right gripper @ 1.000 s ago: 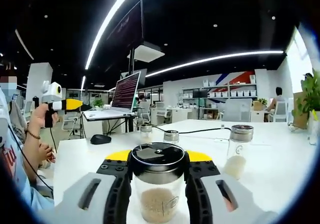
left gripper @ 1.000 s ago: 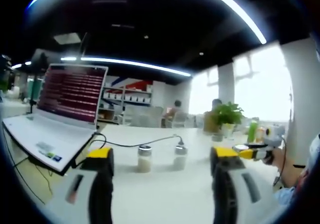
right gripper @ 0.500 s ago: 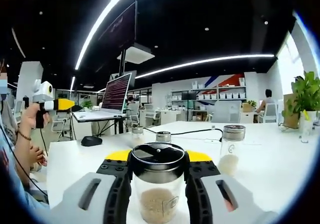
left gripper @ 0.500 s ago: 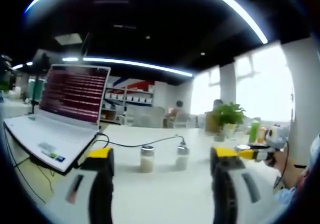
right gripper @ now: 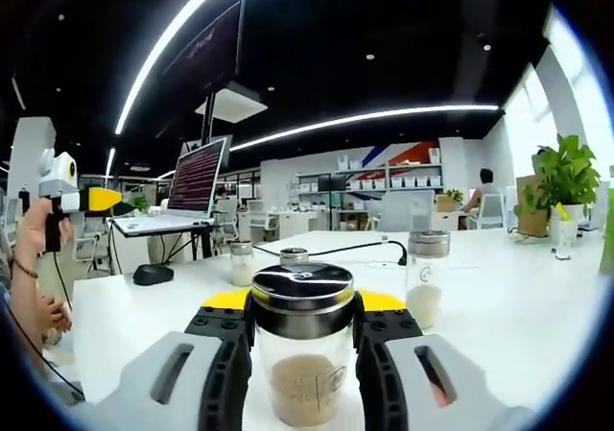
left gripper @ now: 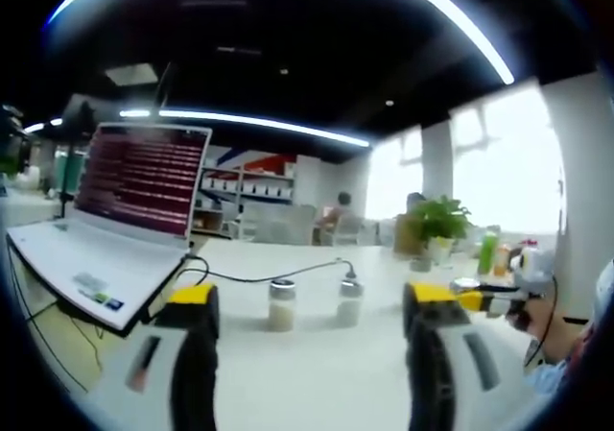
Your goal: Rotate the seasoning bottle until the label or dispensing opening points toward the visible target arrow and the bottle remains upright within the marked orientation range
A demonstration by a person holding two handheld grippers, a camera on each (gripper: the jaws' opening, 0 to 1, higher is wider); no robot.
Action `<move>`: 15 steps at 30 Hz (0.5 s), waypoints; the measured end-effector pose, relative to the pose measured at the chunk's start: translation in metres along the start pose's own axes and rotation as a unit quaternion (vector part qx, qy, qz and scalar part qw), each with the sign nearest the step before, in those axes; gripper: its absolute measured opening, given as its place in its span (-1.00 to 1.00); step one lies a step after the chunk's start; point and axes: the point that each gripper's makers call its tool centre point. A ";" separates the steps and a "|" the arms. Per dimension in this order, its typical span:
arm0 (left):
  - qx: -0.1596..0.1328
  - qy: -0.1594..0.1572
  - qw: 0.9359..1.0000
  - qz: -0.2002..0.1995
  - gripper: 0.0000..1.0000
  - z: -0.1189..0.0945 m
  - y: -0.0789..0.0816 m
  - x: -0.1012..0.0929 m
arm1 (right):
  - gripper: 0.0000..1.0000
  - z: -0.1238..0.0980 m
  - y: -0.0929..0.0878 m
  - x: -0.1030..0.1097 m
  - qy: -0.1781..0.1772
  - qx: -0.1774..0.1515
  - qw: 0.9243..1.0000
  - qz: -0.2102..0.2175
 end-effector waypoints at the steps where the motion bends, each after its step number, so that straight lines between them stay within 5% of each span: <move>1: 0.000 0.000 1.000 0.000 0.66 0.000 0.000 0.000 | -0.20 0.000 0.000 0.000 -0.002 -0.001 1.000 0.000; 15: -0.005 0.009 1.000 -0.001 0.66 -0.003 0.004 0.006 | -0.19 0.000 -0.001 -0.002 -0.014 0.002 1.000 0.004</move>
Point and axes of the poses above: the point that each gripper's makers call its tool centre point, and the gripper's own axes: z roughly forward along the fingers, x roughly to its left, y roughly out of its top, and after that the axes turned 6 degrees about -x, right-handed
